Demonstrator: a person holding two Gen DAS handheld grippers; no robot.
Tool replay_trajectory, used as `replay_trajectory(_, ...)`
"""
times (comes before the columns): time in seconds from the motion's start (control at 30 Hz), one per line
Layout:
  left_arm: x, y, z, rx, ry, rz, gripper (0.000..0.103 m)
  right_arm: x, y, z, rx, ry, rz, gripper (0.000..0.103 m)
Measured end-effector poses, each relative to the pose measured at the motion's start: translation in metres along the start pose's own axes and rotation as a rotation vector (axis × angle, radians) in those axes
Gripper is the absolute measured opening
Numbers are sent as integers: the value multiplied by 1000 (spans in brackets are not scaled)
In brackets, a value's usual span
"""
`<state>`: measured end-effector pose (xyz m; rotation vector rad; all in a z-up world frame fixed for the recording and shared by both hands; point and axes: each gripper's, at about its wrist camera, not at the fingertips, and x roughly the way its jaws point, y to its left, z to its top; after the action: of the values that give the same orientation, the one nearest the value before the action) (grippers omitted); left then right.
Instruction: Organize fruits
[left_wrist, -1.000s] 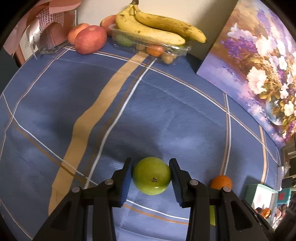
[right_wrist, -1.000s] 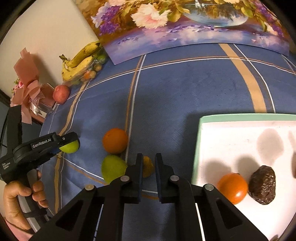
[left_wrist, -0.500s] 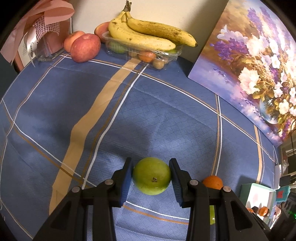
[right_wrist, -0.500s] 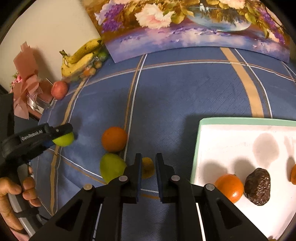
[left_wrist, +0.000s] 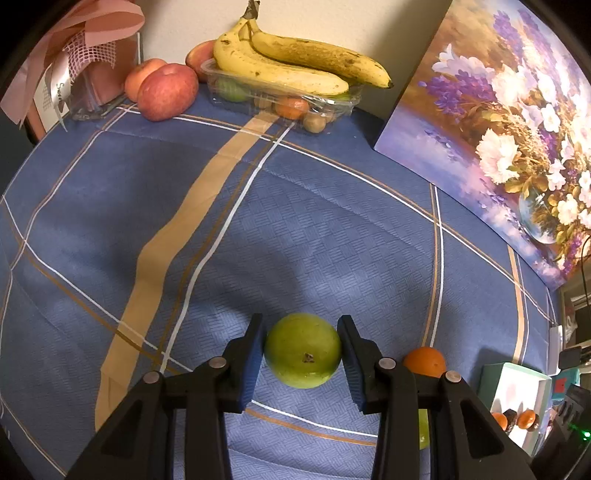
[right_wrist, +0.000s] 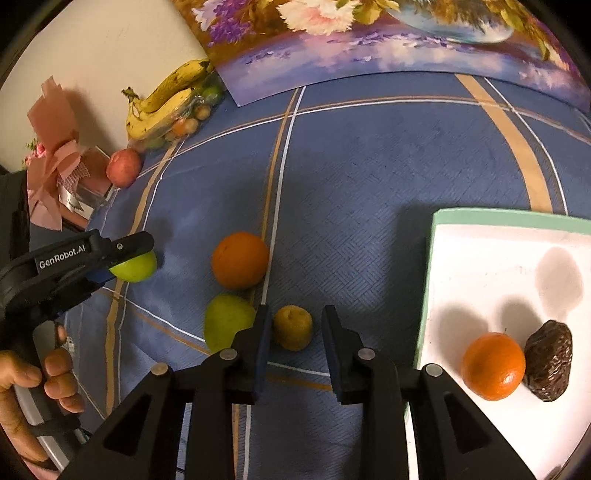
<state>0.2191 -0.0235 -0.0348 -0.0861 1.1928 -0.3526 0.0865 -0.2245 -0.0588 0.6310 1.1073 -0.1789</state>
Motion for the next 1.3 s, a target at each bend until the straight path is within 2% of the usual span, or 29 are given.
replay_trajectory(0.17, -1, -1, -1, 0, -3, -1, 42, -1, -1, -1, 10, -4, 15, 24)
replay_trajectory(0.43, -11, -12, -2, 6, -26, -12, 42, -11, -2, 1, 24, -28, 30, 23)
replay_trajectory(0.67, -37, -32, -1, 46, -76, -38, 42, -61, 0, 10, 0, -153, -8, 23)
replay_trajectory(0.87, -58, -58, -8, 91, -110, -68, 42, -101, -11, 13, 3, -223, -69, 23)
replay_trajectory(1.3, -87, -122, -58, 201, -89, -150, 42, -168, -44, -3, 52, -314, -164, 23)
